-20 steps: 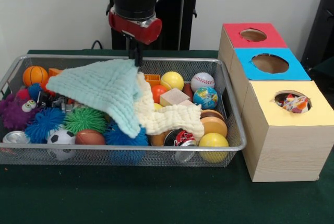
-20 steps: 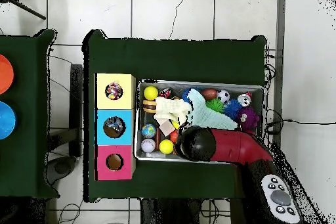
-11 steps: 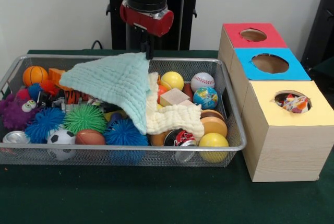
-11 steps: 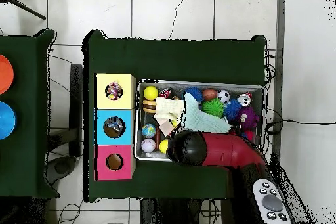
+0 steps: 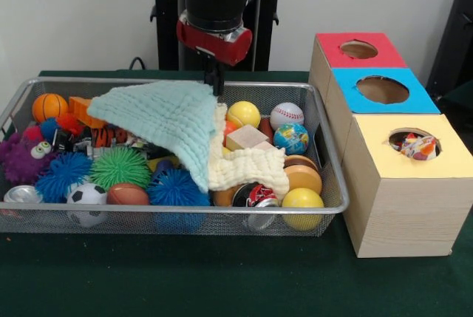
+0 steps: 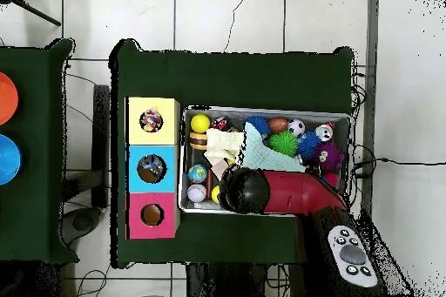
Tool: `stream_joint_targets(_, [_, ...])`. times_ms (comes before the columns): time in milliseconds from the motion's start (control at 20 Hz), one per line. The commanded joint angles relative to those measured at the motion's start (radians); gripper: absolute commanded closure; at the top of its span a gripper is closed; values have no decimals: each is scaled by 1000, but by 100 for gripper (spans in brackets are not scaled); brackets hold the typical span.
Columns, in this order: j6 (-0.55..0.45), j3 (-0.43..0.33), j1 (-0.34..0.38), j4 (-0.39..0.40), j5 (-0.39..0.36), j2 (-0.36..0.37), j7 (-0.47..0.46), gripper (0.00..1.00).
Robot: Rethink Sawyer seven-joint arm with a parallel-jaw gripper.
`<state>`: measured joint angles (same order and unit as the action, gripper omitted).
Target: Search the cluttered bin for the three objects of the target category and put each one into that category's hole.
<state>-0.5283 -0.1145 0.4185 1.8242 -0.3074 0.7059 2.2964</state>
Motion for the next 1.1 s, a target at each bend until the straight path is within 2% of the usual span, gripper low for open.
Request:
stream_joint_targets(50, [-66, -71, 3, -72, 36, -37, -7, 100])
stream_joint_targets(150, [-98, -82, 1, -42, 64, -6, -1, 100])
stream_joint_targets(250, [-86, -68, -19, -31, 62, 5, 19, 100])
stream_joint_targets(550, [-107, -35, -40, -87, 48, -34, 25, 100])
stream_joint_targets(750, [-129, -34, -40, -102, 56, -30, 19, 100])
stream_joint_targets(1100, [-240, -53, -34, -97, 97, 59, -11, 100])
